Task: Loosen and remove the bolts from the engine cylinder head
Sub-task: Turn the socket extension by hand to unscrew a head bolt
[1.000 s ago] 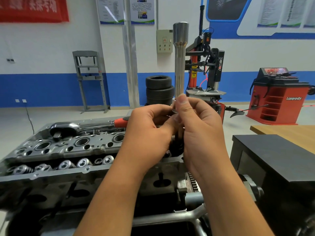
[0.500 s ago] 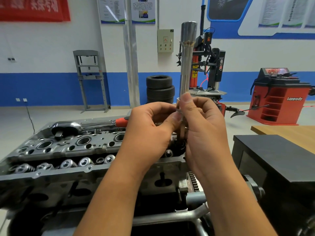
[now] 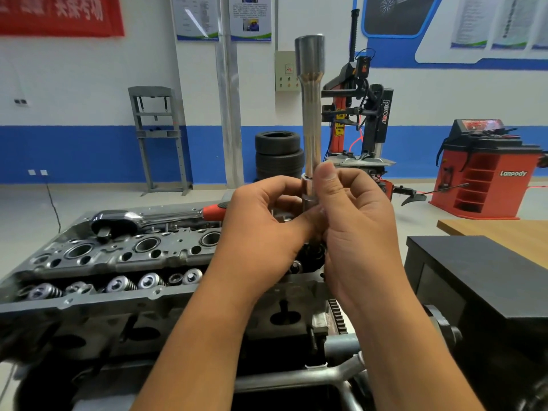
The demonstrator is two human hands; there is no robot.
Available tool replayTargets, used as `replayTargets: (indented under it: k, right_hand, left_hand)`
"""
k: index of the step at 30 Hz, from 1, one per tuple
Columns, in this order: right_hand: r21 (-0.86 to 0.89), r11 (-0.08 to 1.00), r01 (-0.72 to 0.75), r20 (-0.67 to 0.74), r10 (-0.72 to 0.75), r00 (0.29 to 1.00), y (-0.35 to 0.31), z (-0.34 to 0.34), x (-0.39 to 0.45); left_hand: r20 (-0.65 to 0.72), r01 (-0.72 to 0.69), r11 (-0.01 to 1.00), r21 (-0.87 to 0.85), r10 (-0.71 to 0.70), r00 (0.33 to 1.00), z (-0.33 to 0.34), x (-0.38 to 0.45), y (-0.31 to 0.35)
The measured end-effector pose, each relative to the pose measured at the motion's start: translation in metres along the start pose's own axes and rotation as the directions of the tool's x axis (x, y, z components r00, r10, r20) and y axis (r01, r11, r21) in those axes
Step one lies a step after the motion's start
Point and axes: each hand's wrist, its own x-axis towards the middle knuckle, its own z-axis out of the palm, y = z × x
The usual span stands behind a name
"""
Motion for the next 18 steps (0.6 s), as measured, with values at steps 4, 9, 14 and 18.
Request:
replayTargets:
  k: [4, 9, 14, 18]
  right_hand:
    - [-0.057, 0.998, 0.008, 0.021, -0.007, 1.0, -0.0018, -0.0016, -0.0011]
    - [-0.085, 0.996, -0.008, 0.025, 0.011, 1.0, -0.0005, -0.0028, -0.0009]
    - [-0.038, 0.999, -0.034, 0.007, 0.035, 0.999, 0.0004, -0.0037, 0.0014]
    - [-0.074, 0.997, -0.015, -0.035, 0.012, 0.999, 0.0026, -0.001, 0.0016]
  left_hand:
    - [0.002, 0.002, 1.0, 0.025, -0.002, 1.0, -0.0003, 0.0, -0.0017]
    - [0.066, -0.023, 1.0, 0.01, 0.022, 0.998, 0.0022, -0.0022, 0.0025]
    - [0.062, 0.016, 1.0, 0.004, -0.016, 0.998, 0.0033, 0.0005, 0.0007]
    - [0.013, 0.019, 0.999, 0.03, -0.019, 1.0, 0.0022, 0.0011, -0.0027]
